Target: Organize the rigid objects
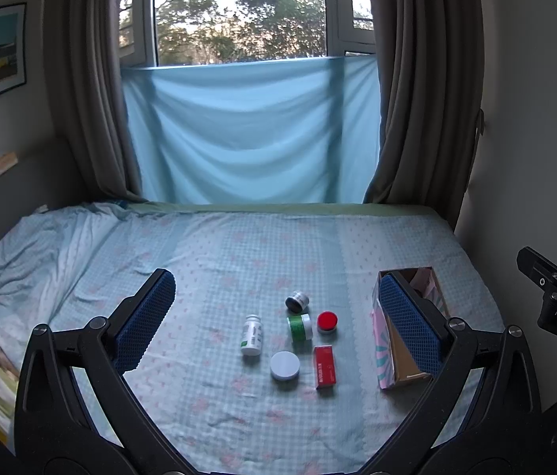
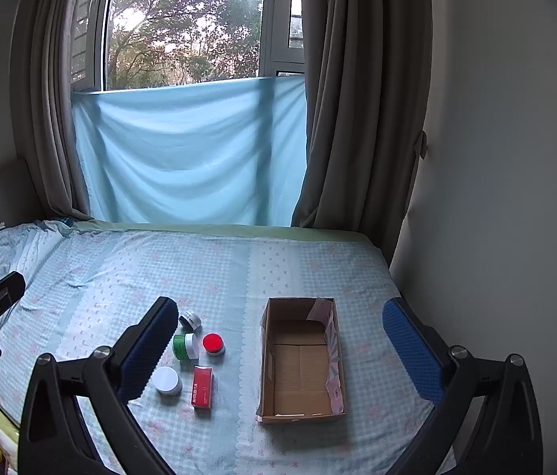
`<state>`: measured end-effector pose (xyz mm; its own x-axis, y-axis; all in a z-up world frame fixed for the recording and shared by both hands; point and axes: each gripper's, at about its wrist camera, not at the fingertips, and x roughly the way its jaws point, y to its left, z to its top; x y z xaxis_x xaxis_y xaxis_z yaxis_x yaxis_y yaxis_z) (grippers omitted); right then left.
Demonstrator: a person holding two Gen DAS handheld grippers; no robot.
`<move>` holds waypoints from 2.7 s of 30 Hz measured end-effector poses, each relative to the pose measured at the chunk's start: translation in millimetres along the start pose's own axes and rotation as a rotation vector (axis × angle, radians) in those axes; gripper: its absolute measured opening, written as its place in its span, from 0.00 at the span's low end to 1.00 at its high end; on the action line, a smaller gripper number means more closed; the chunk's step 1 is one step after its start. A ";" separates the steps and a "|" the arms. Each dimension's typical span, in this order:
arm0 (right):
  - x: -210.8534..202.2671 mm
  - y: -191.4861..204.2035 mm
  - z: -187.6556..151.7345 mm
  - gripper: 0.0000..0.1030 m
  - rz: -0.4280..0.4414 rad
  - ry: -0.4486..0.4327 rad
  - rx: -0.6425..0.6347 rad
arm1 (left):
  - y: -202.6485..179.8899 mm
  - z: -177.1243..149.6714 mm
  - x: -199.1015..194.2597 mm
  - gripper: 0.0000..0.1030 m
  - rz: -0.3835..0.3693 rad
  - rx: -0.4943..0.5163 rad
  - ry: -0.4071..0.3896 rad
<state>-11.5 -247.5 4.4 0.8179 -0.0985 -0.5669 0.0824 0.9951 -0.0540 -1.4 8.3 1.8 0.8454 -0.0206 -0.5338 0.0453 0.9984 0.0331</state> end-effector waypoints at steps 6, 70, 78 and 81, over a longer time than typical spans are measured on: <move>-0.6 1.0 -0.3 1.00 0.005 -0.001 0.002 | 2.3 -0.4 -0.3 1.00 0.000 -0.003 -0.005; 20.9 3.3 -4.7 1.00 0.017 0.071 0.019 | 4.9 -9.0 37.5 0.99 0.003 0.001 0.099; 91.9 -42.7 -41.2 1.00 -0.014 0.304 0.127 | -1.9 -35.5 118.5 0.99 -0.009 0.009 0.293; 126.6 -65.5 -63.4 1.00 -0.035 0.402 0.181 | -5.5 -51.9 159.1 1.00 -0.008 0.016 0.372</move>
<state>50.5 -325.0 -116.0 0.5294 -0.0874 -0.8439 0.2339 0.9712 0.0461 105.3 2.3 -127.2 0.5937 -0.0056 -0.8047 0.0619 0.9973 0.0388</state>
